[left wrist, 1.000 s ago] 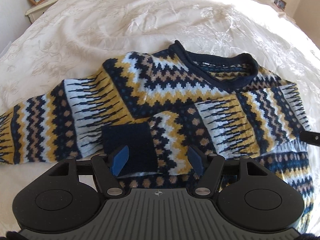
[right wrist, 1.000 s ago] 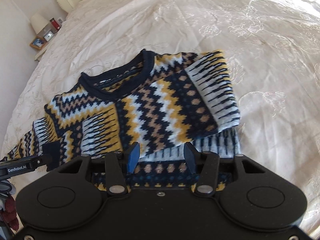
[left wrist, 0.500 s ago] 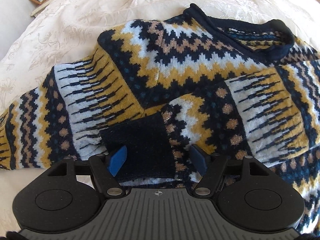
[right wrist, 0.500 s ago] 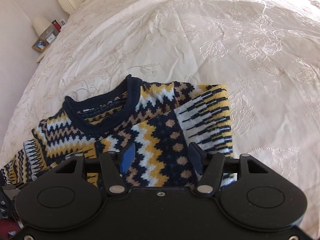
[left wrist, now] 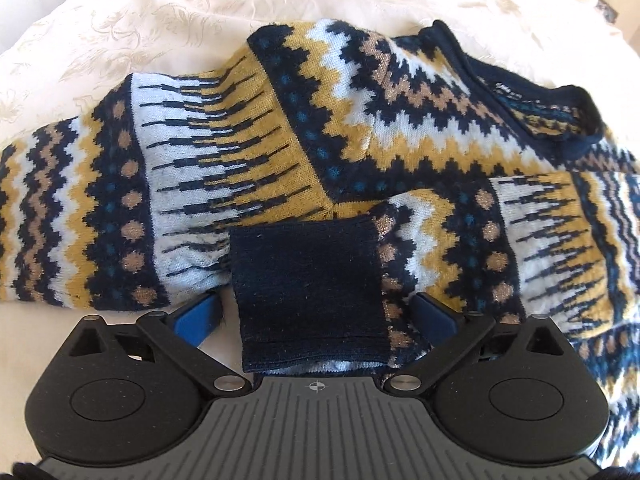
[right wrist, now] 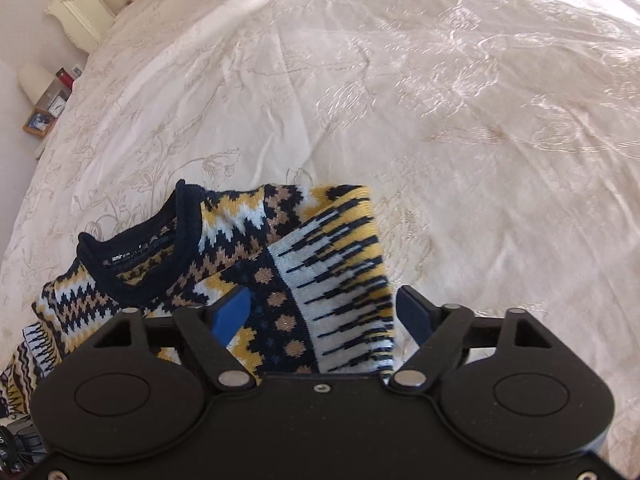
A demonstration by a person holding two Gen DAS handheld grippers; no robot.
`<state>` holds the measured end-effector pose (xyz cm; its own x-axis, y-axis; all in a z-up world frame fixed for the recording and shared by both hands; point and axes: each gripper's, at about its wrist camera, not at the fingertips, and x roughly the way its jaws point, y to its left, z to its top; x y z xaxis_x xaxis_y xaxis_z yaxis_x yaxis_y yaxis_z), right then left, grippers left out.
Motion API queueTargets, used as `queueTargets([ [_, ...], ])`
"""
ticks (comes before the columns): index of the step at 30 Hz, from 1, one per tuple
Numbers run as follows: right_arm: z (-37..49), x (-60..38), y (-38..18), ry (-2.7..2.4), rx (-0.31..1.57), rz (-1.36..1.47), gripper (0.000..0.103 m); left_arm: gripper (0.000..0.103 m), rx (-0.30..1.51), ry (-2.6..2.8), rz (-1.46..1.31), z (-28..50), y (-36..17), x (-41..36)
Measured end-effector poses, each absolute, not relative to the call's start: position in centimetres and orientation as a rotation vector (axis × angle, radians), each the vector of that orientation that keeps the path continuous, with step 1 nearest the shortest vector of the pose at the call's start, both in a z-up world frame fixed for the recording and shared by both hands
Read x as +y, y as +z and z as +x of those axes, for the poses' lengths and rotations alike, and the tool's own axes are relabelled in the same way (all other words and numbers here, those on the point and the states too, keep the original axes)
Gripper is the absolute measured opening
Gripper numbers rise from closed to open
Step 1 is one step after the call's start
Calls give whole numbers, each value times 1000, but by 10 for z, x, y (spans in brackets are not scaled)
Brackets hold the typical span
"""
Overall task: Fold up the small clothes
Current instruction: 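Move the left gripper toward the other sleeve cuff, then grasp the navy cuff of the other sleeve with the left gripper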
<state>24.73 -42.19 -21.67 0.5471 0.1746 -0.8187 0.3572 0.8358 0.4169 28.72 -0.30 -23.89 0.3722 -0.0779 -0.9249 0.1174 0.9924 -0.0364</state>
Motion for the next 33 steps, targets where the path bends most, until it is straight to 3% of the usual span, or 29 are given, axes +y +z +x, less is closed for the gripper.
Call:
queueTargets([
  [3, 228, -418, -201, -138, 985, 585, 88, 101, 1172, -159, 16, 276, -234, 11],
  [5, 215, -411, -193, -135, 975, 563, 98, 101, 1168, -177, -7, 265, -229, 21],
  [10, 189, -382, -175, -98, 980, 528, 102, 101, 1123, -145, -53, 237, -208, 52],
  [19, 157, -306, -159, 47, 1002, 519, 102, 101, 1026, 22, -138, 198, -164, 151],
  [33, 157, -208, -125, 201, 967, 490, 102, 101, 898, 252, -258, 216, -145, 283],
])
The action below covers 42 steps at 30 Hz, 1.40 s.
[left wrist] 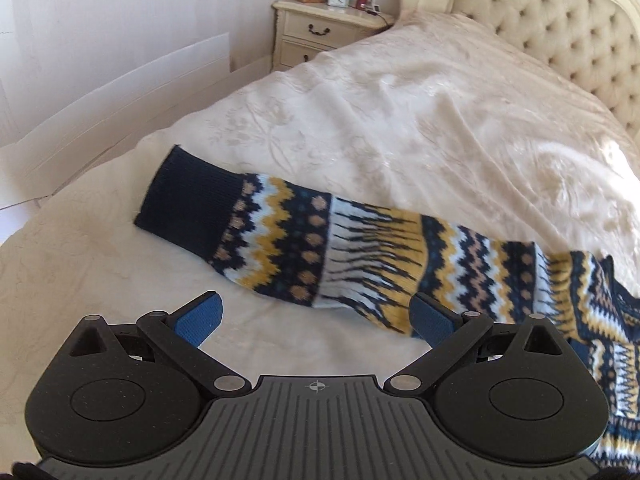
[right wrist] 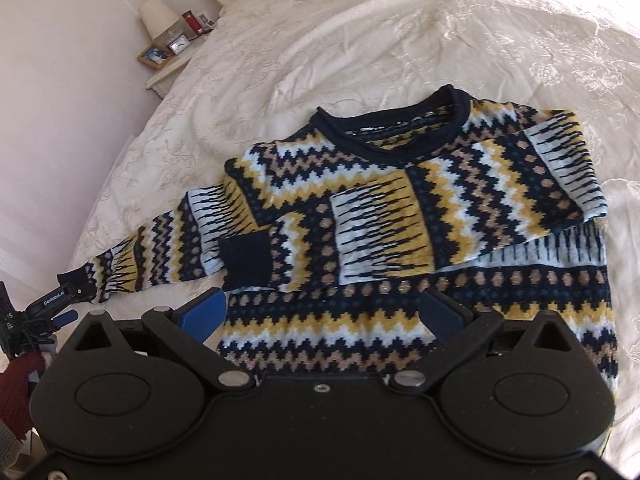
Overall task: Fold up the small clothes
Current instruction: 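Grasp the navy cuff of the other sleeve with the left gripper, then lift the sleeve and fold it across the body, then open the left gripper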
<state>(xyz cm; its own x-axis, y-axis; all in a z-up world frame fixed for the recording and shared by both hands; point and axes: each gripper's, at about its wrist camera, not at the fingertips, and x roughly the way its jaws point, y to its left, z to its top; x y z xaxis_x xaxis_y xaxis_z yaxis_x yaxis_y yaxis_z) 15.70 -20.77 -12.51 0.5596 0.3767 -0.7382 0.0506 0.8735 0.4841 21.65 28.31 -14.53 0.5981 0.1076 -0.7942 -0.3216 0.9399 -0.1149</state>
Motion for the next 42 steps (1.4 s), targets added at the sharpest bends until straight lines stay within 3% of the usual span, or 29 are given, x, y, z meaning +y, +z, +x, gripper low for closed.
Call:
queueTargets([
  [10, 158, -176, -117, 204, 985, 475, 102, 101, 879, 296, -104, 234, -154, 324],
  [29, 189, -134, -120, 253, 1050, 415, 102, 99, 837, 279, -314, 261, -185, 355],
  [31, 190, -133, -120, 262, 1056, 409, 102, 81, 836, 325, -326, 260, -183, 354],
  [36, 189, -136, -121, 270, 1061, 414, 102, 22, 866, 326, -388, 253, -179, 358],
  [39, 185, -140, -121, 270, 1060, 420, 102, 14, 838, 321, -398, 245, -168, 355],
  [42, 179, -148, -121, 269, 1051, 434, 102, 12, 793, 305, -421, 239, -147, 344],
])
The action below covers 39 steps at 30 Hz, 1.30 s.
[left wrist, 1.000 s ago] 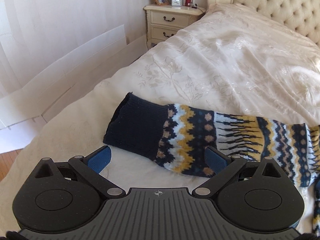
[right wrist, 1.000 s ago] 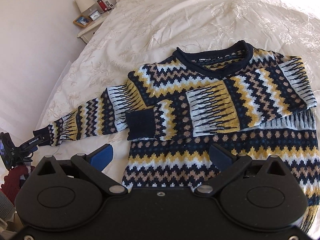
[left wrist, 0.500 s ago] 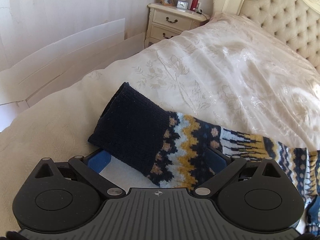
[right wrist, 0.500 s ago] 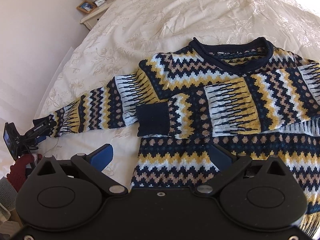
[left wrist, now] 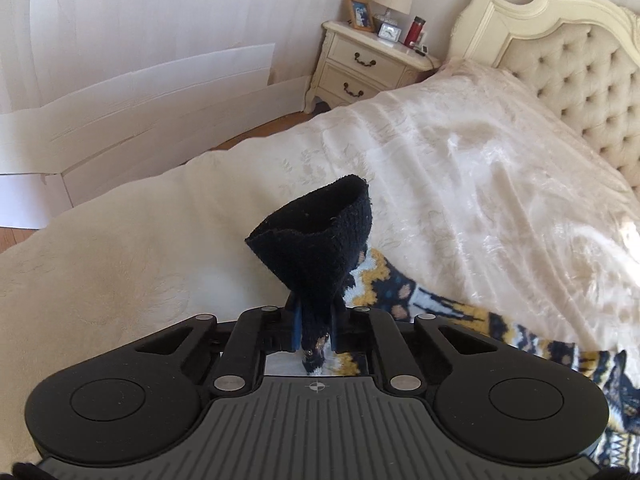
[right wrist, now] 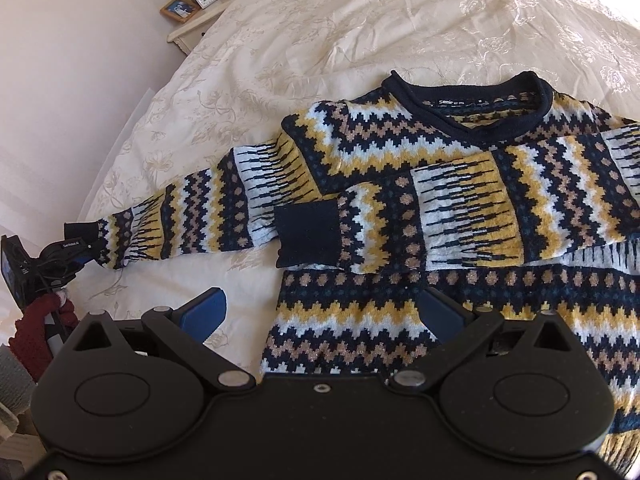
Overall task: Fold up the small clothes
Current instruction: 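Lift the sleeve and fold it across the body, then open the left gripper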
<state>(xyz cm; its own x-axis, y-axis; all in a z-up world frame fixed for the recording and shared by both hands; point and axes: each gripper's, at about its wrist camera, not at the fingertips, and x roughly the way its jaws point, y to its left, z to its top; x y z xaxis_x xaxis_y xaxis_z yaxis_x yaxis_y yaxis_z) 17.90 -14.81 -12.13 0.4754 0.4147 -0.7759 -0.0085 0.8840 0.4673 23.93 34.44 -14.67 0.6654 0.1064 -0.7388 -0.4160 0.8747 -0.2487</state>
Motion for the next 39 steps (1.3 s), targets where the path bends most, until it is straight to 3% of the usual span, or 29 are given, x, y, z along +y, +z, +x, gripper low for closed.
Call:
queueTargets([
  [12, 149, -196, -132, 319, 1026, 501, 102, 12, 645, 77, -406, 219, -20, 226],
  [20, 130, -260, -139, 327, 1003, 552, 102, 12, 597, -102, -462, 210, 17, 103],
  [26, 119, -314, -145, 299, 988, 577, 102, 12, 627, -216, -452, 219, -3, -1],
  [34, 107, -373, -152, 241, 980, 604, 102, 13, 821, -307, -425, 244, -80, -117],
  [39, 105, -389, -160, 218, 994, 613, 102, 24, 933, -424, -324, 250, -115, -160],
])
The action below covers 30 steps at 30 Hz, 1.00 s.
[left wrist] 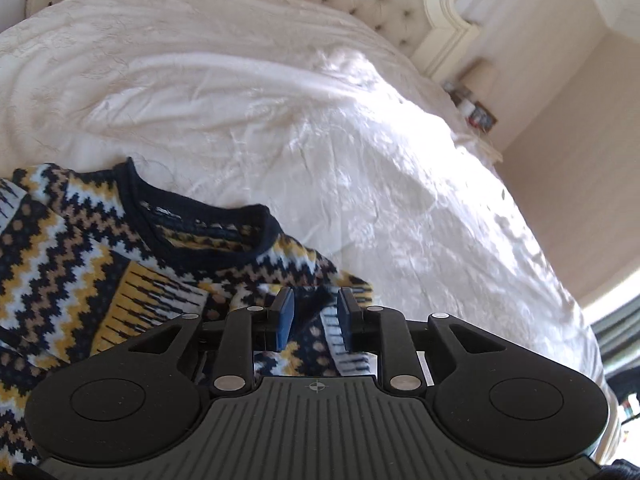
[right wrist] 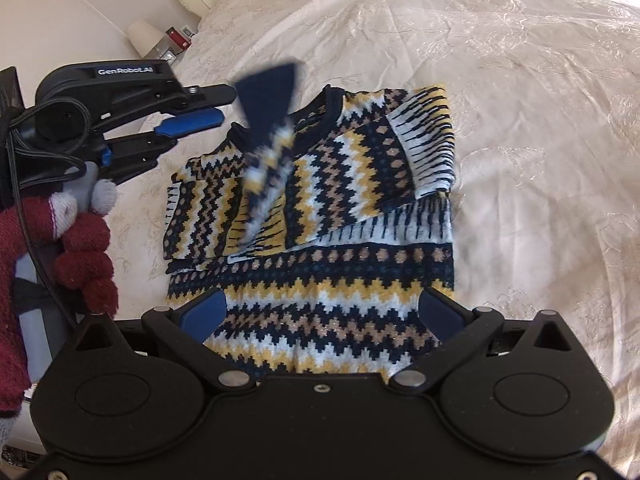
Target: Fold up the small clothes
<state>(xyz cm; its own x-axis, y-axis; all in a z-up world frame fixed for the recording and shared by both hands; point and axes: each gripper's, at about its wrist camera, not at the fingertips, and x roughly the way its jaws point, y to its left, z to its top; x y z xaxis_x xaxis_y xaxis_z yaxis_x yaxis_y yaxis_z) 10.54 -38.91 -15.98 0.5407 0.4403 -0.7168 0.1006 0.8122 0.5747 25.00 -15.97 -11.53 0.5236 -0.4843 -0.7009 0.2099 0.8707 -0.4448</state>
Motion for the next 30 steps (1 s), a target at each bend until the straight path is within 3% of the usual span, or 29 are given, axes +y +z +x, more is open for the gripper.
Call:
queueTargets([
  [6, 110, -391, -168, 198, 997, 628, 102, 31, 882, -501, -158, 222, -113, -158],
  [12, 129, -387, -172, 168, 981, 633, 102, 32, 933, -409, -17, 214, -134, -116],
  [24, 188, -373, -173, 124, 971, 570, 101, 32, 1024, -121, -43, 242, -155, -2],
  [26, 197, -371, -174, 102, 978, 531, 88, 32, 1025, -95, -59, 250, -157, 8],
  [30, 214, -369, -177, 85, 996, 473, 75, 33, 1036, -88, -60, 266, -166, 16],
])
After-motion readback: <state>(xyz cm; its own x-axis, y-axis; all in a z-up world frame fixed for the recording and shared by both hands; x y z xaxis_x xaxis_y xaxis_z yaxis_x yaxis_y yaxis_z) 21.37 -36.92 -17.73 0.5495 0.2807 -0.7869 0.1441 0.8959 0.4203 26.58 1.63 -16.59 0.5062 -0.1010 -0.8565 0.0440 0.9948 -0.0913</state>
